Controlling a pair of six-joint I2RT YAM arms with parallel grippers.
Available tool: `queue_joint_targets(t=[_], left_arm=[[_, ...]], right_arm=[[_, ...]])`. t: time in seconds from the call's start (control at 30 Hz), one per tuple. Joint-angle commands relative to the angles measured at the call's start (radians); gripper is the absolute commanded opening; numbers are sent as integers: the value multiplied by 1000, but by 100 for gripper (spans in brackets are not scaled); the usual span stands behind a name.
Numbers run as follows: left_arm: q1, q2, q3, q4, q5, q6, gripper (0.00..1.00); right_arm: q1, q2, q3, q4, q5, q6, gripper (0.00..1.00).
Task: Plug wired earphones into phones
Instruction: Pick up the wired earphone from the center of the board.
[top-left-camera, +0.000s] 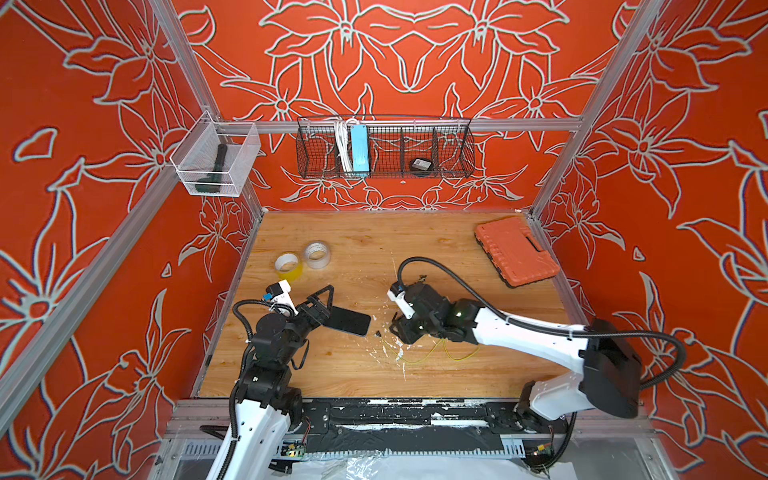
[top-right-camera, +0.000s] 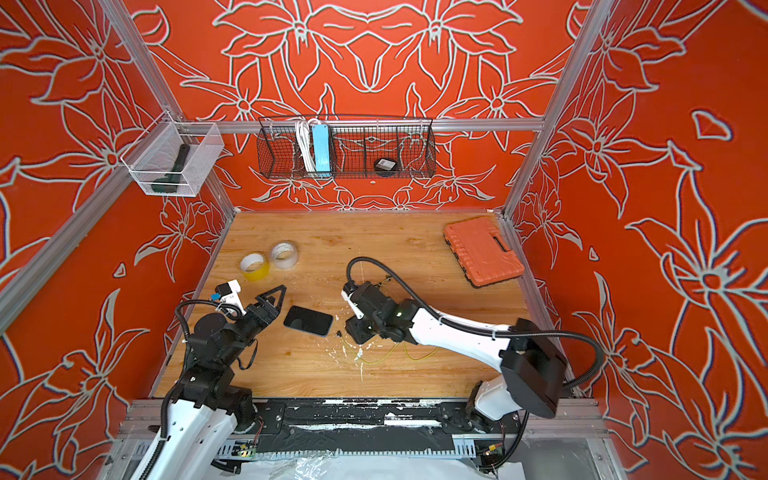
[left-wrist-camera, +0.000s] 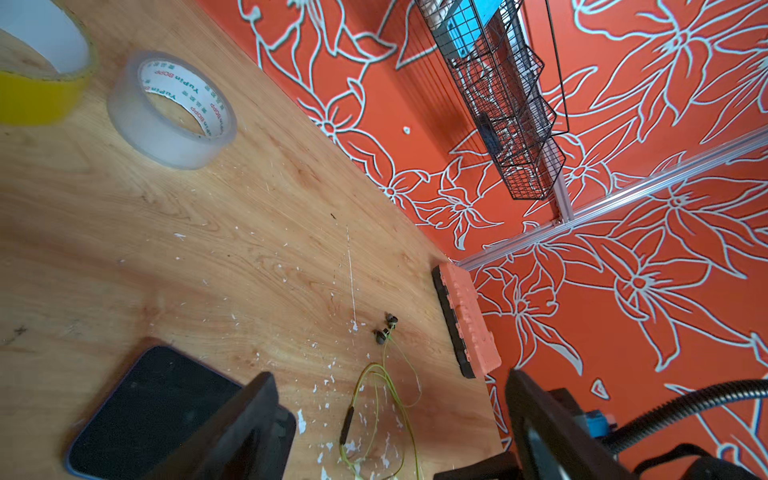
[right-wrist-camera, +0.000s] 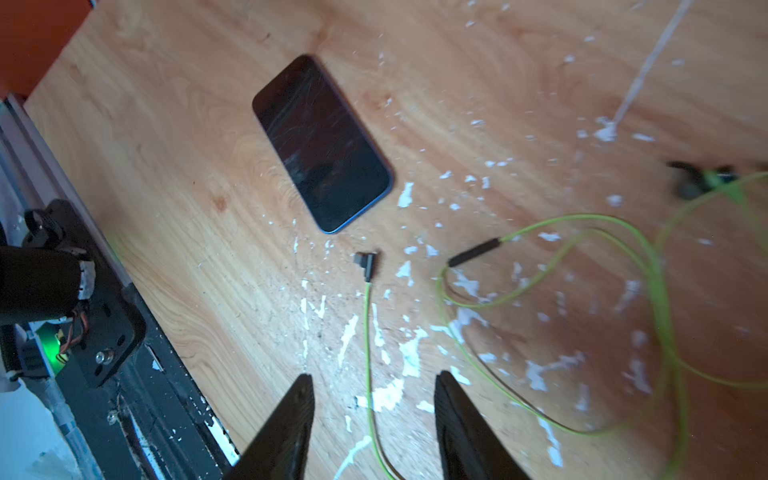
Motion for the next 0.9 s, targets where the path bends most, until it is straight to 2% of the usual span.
queue_joint_targets(t=[0.0, 0.17, 0.23, 0.33, 0.47, 0.57, 0.87], left_arm=[[2, -58, -9, -83, -66, 23, 85], [1, -95, -40, -76, -67, 7, 84], [1, -89, -42, -82, -69, 7, 84], [1, -77, -37, -87, -68, 15, 84], [1, -75, -33, -94, -79, 21, 83], [1, -75, -37, -91, -80, 21, 83], [1, -69, -45, -91, -82, 20, 83]], right_arm=[[44, 84, 65, -49, 58, -41, 46], [80, 212, 154, -92, 130, -42, 42], [83, 243, 167, -95, 154, -33, 41], [86, 281, 186, -98, 172, -27, 34], [88, 323, 216, -107, 222, -14, 33], [88, 348, 234, -101, 214, -10, 29], [98, 389, 251, -89, 192, 5, 27]])
